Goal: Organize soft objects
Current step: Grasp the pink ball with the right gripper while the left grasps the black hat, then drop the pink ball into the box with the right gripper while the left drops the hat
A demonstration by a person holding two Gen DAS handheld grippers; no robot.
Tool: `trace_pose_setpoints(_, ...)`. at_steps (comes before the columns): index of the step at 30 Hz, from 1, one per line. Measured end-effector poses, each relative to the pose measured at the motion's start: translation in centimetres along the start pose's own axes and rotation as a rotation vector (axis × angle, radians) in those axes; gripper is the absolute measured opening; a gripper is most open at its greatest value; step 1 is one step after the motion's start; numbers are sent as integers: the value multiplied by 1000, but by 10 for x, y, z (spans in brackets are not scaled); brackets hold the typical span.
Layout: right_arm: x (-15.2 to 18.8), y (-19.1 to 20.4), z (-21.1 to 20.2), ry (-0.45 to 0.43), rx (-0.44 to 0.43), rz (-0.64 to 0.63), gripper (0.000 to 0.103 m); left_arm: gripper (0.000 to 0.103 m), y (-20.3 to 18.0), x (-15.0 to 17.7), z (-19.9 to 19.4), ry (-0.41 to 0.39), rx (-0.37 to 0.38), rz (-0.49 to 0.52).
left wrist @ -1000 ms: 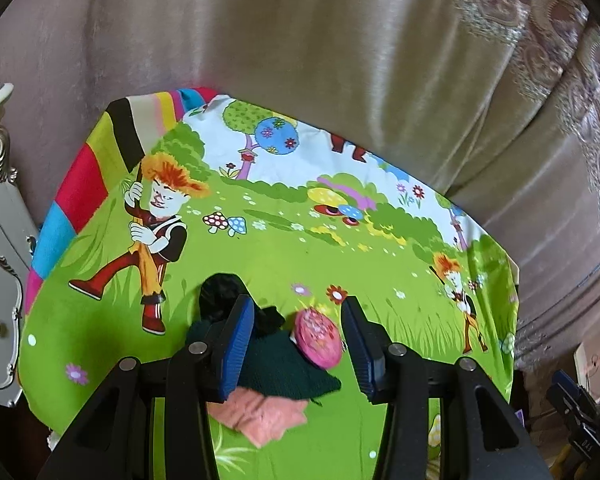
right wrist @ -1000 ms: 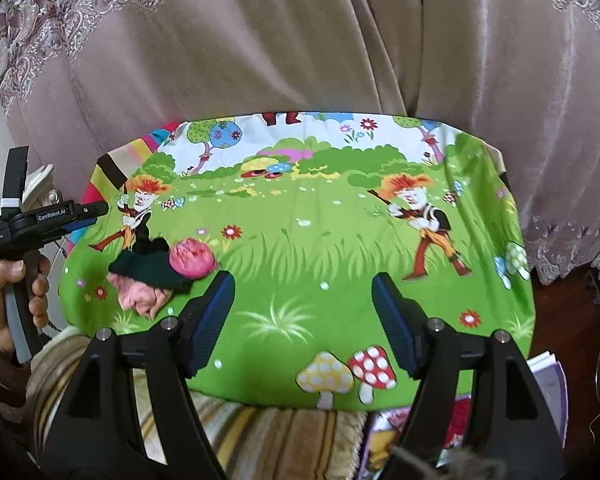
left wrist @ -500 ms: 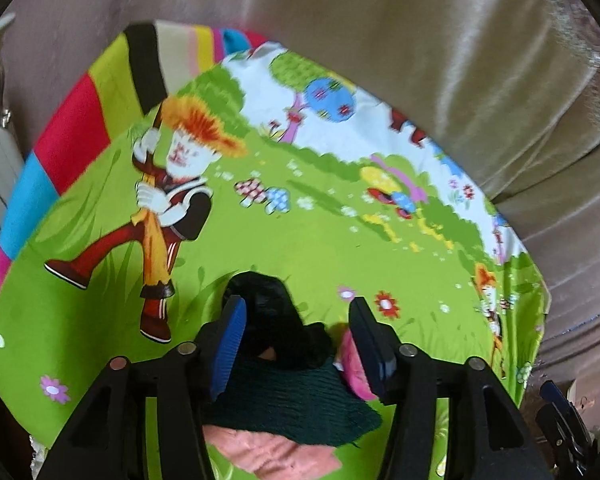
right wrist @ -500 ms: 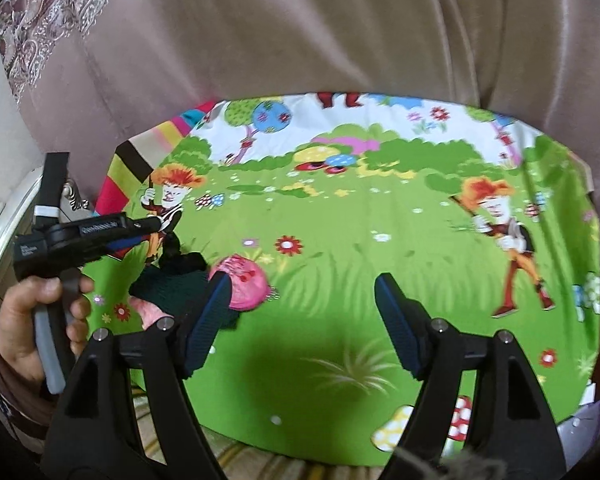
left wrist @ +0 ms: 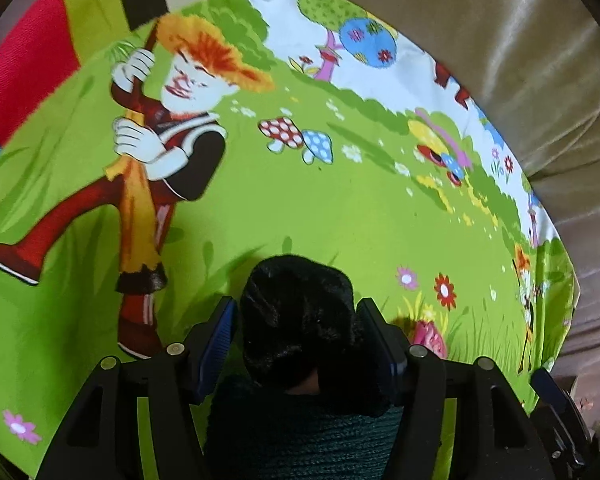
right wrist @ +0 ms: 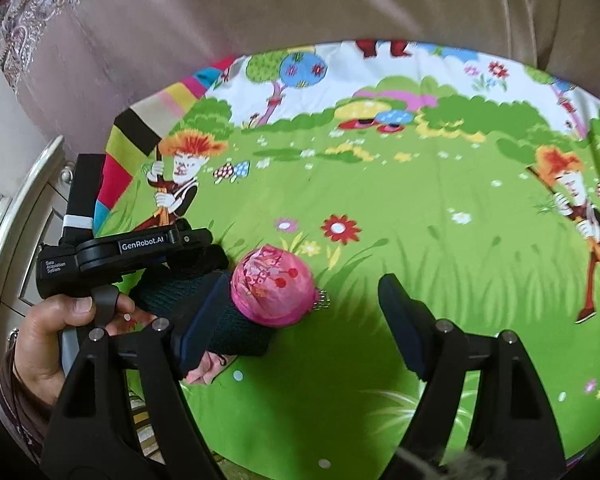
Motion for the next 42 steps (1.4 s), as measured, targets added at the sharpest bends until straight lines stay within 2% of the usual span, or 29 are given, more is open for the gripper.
trace_pose_setpoints(1, 1, 2, 6, 11, -11, 2, 80, 47, -2, 2, 0, -4, 2, 22)
trace_pose_setpoints(2, 2, 3, 11, 21, -23, 6, 80, 42, -3, 3, 1, -5, 4, 38)
trace_pose_setpoints(4, 3, 6, 20, 32, -37, 12, 80, 26, -4, 1, 1, -14, 8, 46)
trace_pose_setpoints(7, 5, 10, 29, 40, -55, 18, 80, 21, -5, -4, -8, -63, 32, 52)
trace_pose_setpoints(16, 8, 14, 62, 86, -92, 64, 82, 19, -10, -20, -62, -313, 113, 45)
trace_pose_setpoints(20, 8, 18, 73, 97, -104, 53, 83, 19, -8, -17, -83, -387, 135, 35)
trace_pose_setpoints(27, 10, 21, 93, 112, -102, 33, 84, 19, -8, -6, -87, -406, 147, 36)
trace_pose_setpoints(29, 10, 21, 93, 105, -79, 12, 82, 19, -7, -4, -87, -404, 148, 31)
trace_pose_setpoints(30, 11, 21, 93, 105, -68, -1, 76, 19, -8, -2, -87, -408, 147, 34)
trace_pose_setpoints(33, 11, 23, 93, 110, -33, -38, 74, 19, -10, 3, -90, -421, 144, 50)
trace_pose_setpoints(38, 15, 21, 88, 101, -4, -45, 73, 19, -14, 11, -102, -450, 148, 68)
trace_pose_setpoints(42, 17, 14, 67, 63, 50, -48, 73, 19, -17, 17, -112, -465, 160, 76)
Point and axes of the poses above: each gripper's, at about its wrist camera, not at the fingertips, and z roughly the way its jaws point, y to its left, x to its underside, the point moved 6 cm from there along z, roughly the way its jaws point, and after that the axes turned 11 degrees about -z, right-handed, at the moved point
